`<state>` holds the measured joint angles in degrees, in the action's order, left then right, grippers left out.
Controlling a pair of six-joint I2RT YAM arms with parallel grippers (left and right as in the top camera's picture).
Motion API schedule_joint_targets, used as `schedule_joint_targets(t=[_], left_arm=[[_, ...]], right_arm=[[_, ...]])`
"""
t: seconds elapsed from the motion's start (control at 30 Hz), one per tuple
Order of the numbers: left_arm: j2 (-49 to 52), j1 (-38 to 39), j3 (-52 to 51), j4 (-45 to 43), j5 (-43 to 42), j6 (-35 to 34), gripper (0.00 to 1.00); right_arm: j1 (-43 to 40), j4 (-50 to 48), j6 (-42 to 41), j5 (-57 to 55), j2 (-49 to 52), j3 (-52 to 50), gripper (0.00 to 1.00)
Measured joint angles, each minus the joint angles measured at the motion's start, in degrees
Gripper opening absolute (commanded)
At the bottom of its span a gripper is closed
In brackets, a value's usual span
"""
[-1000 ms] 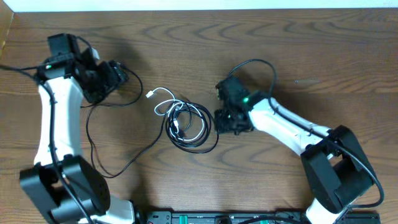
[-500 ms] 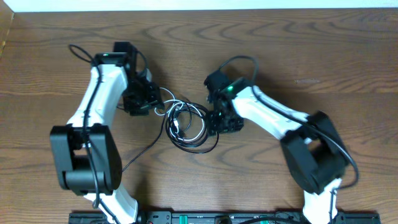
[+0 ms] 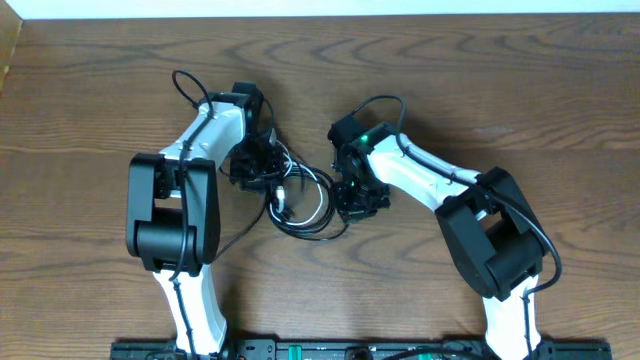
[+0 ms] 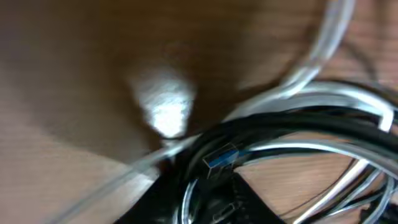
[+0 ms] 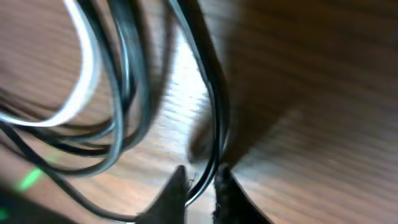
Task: Untangle cables
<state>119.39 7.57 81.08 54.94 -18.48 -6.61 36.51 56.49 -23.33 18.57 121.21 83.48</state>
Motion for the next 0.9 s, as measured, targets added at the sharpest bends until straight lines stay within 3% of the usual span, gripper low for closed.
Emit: schedule_joint_targets(t=[0.13, 0.33, 0.4, 0.47, 0.53, 0.67, 0.9], left_arm=[[0.1, 0.0, -0.1, -4.3, -6.7, 0.0, 0.07], [0.1, -0.2, -0.1, -11.1, -13.2, -2.6, 0.08], [0.1, -0.6, -0.1, -12.3, -13.8, -3.5, 0.17], [0.1, -1.1, -0.1, -12.7, -13.6, -4.2, 0.33], [0.1, -1.8, -0.1, -12.7, -12.3, -4.7, 0.40], [0.1, -2.6, -0.1, -12.5, -9.9, -5.2, 0.34], [-0.1, -2.5, 0.1, -11.4, -2.7, -5.2, 0.34]], right_arm=[[-0.3, 5.8, 1.2, -10.8, 1.3, 5.9, 0.01], [-4.7, 6.5, 3.0, -20.5, 1.3, 10.4, 0.01], [-6.6, 6.2, 3.2, -21.4, 1.3, 10.4, 0.01], [-8.3, 5.3, 3.4, -21.9, 1.3, 10.4, 0.01], [-9.6, 4.2, 3.9, -22.3, 1.3, 10.1, 0.01], [-11.0, 1.3, 4.7, -22.9, 1.3, 8.8, 0.01], [-11.2, -3.6, 7.3, -24.2, 1.3, 4.9, 0.01]])
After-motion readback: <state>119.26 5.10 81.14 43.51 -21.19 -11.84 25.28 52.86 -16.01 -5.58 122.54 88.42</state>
